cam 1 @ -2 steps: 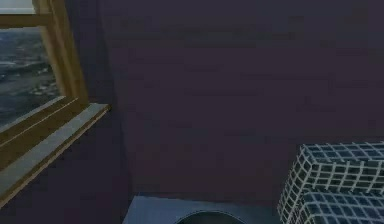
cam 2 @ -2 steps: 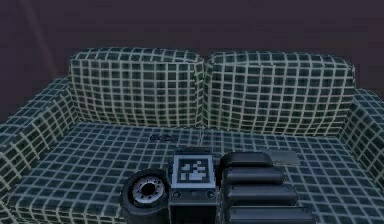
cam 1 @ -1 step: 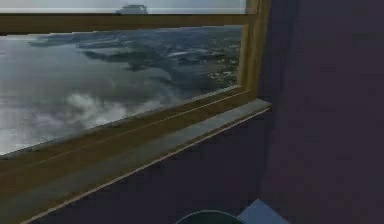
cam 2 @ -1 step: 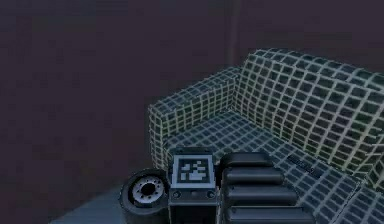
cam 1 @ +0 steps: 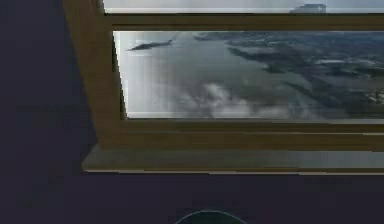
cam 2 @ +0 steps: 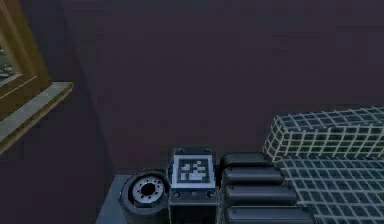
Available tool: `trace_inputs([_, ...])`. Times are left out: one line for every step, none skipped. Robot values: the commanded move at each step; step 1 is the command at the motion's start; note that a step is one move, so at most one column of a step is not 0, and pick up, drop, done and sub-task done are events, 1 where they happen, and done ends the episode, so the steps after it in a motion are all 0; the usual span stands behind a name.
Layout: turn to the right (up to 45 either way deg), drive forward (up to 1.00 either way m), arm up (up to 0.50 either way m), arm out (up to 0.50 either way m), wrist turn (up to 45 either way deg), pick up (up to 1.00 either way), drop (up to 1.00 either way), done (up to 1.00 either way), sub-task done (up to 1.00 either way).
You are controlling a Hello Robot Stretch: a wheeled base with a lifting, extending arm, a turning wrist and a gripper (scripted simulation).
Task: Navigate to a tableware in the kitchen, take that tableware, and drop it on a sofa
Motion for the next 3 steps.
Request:
trace_inputs([45.0, 0.0, 0.0, 0.0, 0.0, 0.0, 0.0, 0.0, 0.0])
trace_inputs([39.0, 0.0, 0.0, 0.0, 0.0, 0.0, 0.0, 0.0, 0.0])
trace_inputs([0.0, 0.0, 0.0, 0.48, 0.0, 0.0, 0.0, 0.0, 0.0])
